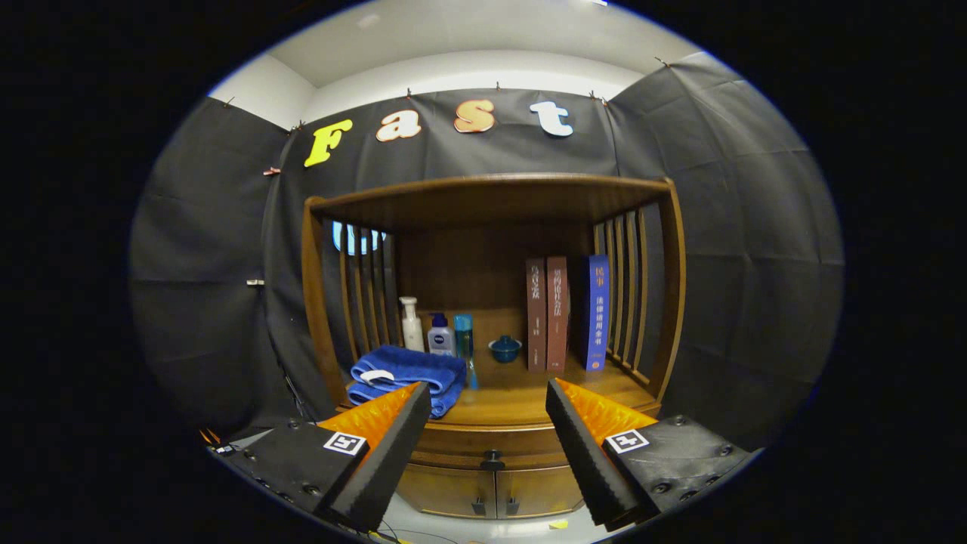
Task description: Pull open the drawer, take out the items inside it, and place them on the countertop above the cabinet.
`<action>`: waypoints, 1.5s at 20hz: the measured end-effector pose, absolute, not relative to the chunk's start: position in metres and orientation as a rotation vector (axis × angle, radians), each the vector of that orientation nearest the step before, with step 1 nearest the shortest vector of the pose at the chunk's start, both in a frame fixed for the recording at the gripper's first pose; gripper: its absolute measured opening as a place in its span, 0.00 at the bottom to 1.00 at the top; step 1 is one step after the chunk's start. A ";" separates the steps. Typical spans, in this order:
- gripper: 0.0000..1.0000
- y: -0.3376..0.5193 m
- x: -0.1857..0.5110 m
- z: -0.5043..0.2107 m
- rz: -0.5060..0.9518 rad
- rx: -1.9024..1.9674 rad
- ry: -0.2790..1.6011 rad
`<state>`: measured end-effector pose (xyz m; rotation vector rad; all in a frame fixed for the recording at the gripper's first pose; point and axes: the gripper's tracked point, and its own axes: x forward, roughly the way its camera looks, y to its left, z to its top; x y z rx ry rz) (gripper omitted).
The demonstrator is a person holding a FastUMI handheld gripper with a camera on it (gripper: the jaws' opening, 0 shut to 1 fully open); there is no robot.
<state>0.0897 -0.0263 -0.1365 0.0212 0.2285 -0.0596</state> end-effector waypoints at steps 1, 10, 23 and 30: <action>0.99 -0.028 0.097 -0.153 -0.059 0.031 0.248; 0.93 -0.033 0.146 -0.312 -0.060 0.067 0.472; 0.52 -0.035 0.157 -0.403 -0.094 0.054 0.642; 0.38 -0.035 0.156 -0.403 -0.089 0.037 0.655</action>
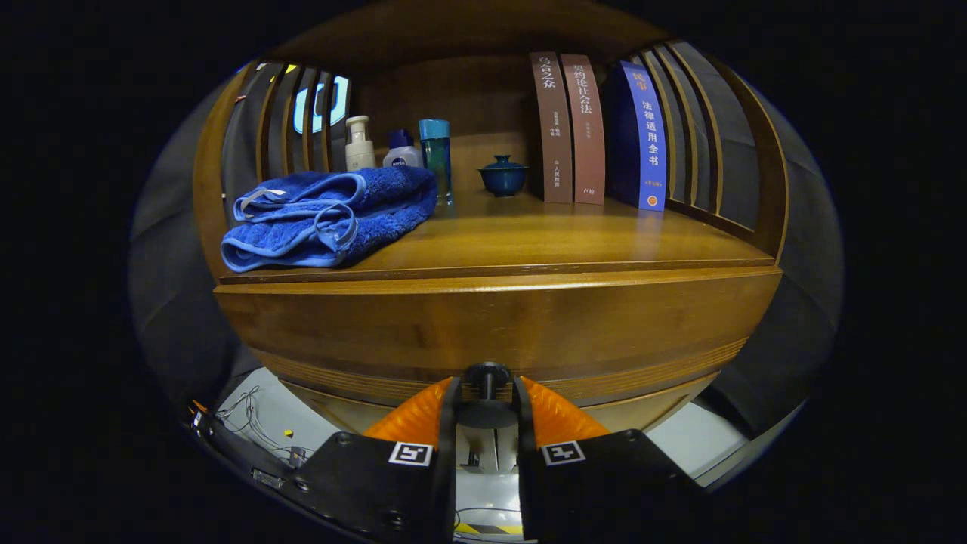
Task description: Pull open the drawer, take out the items inside it, and place them on the countertop above the cabinet.
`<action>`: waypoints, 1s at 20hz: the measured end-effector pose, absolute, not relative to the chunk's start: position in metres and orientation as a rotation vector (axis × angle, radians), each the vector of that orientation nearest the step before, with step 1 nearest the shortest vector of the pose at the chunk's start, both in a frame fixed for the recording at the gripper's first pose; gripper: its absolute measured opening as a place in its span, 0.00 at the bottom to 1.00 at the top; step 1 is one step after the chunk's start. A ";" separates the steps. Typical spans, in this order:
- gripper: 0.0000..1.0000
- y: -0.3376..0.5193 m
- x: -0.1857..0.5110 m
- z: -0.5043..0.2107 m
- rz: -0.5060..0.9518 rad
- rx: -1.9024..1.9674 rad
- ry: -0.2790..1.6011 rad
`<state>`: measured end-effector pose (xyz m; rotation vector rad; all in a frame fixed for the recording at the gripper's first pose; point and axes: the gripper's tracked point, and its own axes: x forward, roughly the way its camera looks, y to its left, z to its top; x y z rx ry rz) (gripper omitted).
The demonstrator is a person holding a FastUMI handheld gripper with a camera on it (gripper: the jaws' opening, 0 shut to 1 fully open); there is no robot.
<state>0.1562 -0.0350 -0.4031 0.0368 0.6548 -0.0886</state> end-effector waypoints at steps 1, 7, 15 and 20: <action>0.38 -0.035 0.154 -0.402 -0.088 0.036 0.663; 0.38 -0.029 0.107 -0.392 -0.089 0.018 0.693; 0.38 -0.024 0.025 -0.376 -0.103 0.006 0.743; 0.37 -0.019 -0.010 -0.367 -0.108 0.034 0.762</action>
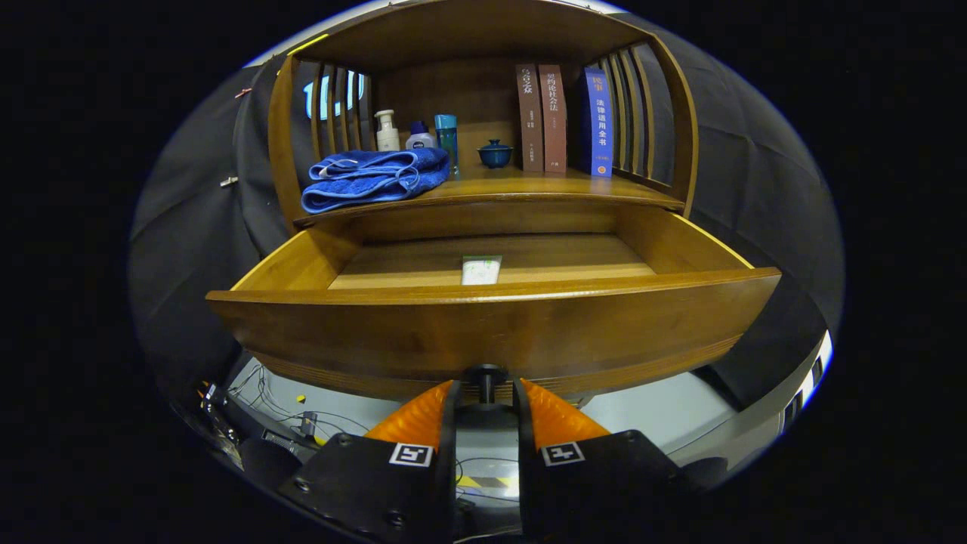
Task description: Pull open the drawer, take out the items inside it, and place them on the countertop above the cabinet.
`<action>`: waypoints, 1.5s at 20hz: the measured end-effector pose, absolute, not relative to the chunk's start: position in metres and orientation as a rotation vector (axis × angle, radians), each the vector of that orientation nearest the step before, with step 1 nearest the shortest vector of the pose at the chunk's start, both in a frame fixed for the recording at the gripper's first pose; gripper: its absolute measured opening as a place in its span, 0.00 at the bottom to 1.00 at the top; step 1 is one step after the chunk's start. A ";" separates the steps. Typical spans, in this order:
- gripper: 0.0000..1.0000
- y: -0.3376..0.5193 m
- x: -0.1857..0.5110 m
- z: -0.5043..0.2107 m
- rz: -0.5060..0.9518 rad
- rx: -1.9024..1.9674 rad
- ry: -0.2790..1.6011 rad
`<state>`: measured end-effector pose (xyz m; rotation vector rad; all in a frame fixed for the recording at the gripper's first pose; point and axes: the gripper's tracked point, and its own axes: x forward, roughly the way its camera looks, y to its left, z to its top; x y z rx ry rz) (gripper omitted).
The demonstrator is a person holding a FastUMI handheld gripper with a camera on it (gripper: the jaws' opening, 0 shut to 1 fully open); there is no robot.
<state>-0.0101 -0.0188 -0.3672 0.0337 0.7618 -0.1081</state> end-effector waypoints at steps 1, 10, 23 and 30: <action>0.37 -0.018 -0.015 -0.364 -0.108 0.028 0.758; 0.36 -0.028 -0.021 -0.290 -0.158 -0.002 0.577; 0.82 -0.009 0.089 -0.277 -0.073 0.016 0.707; 0.90 -0.011 0.133 -0.357 -0.068 0.054 1.035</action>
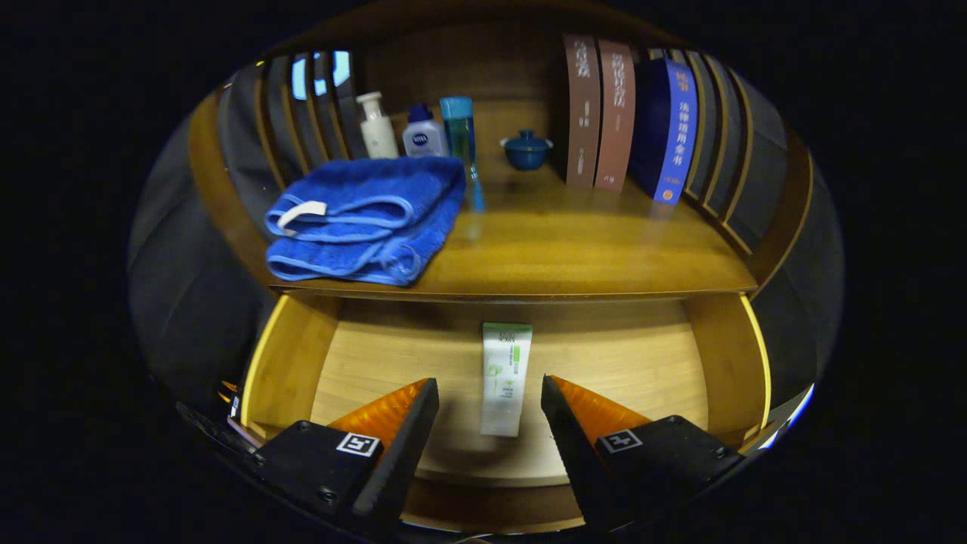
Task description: Pull open the drawer, take out the items inside it, and place them on the countertop above the cabinet.
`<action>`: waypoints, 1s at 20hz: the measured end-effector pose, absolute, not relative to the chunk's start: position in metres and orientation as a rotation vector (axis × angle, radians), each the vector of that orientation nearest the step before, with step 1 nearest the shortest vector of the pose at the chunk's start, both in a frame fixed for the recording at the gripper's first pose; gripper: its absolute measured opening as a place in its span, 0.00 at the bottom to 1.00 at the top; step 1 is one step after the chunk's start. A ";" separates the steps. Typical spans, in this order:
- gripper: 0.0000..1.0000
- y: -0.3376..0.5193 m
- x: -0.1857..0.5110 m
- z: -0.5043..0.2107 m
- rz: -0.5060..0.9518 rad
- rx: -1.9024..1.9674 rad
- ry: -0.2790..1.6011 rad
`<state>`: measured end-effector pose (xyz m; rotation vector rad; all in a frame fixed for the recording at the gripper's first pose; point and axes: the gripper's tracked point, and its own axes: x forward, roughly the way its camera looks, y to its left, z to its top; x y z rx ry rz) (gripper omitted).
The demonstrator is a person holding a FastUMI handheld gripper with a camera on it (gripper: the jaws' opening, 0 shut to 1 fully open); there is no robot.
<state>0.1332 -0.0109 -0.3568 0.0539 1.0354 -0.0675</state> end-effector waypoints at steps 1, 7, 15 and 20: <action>0.90 -0.011 0.134 -0.367 -0.074 0.072 1.083; 0.90 -0.028 0.126 -0.418 -0.160 0.105 1.325; 0.90 -0.034 0.103 -0.439 -0.190 0.062 1.485; 0.56 -0.038 0.100 -0.431 -0.184 0.044 1.457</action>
